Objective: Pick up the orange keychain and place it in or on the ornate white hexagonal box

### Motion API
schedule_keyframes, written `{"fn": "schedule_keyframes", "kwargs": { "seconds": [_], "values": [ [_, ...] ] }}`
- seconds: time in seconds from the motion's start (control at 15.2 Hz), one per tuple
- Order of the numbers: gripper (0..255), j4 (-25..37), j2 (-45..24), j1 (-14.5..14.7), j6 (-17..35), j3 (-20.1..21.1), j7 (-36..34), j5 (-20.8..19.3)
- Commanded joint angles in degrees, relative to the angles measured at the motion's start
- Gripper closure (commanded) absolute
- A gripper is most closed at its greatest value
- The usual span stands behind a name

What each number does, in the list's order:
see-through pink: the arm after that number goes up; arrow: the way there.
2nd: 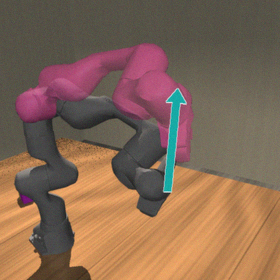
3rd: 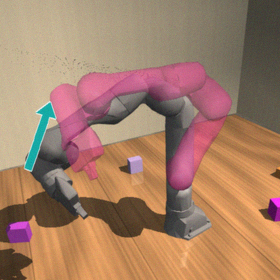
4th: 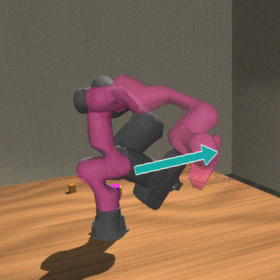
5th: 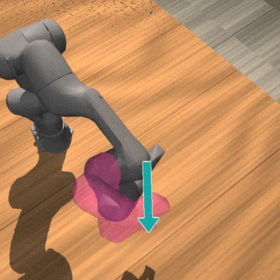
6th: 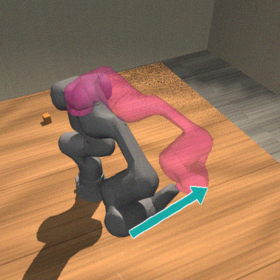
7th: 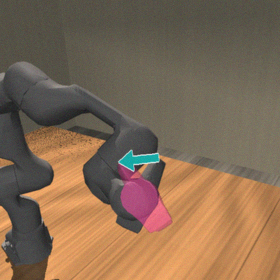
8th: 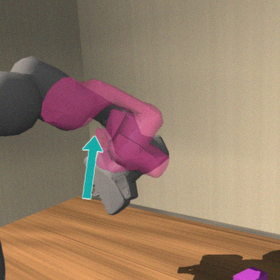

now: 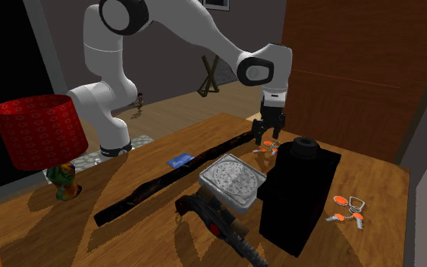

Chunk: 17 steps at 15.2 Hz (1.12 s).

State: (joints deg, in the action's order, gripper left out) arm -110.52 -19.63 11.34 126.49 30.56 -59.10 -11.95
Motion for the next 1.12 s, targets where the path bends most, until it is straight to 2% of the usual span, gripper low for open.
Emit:
{"fn": "schedule_keyframes", "kwargs": {
  "seconds": [0.0,0.07,0.66,1.06],
  "values": [
    [0,0.00,0.00,0.00,0.00,0.00,0.00,0.00],
    [255,0.00,0.00,0.00,0.00,0.00,0.00,0.00],
    [255,-0.01,0.00,0.00,0.01,0.00,0.00,0.00],
    [255,1.69,2.47,-0.58,-3.79,0.76,1.13,1.75]
  ]
}}
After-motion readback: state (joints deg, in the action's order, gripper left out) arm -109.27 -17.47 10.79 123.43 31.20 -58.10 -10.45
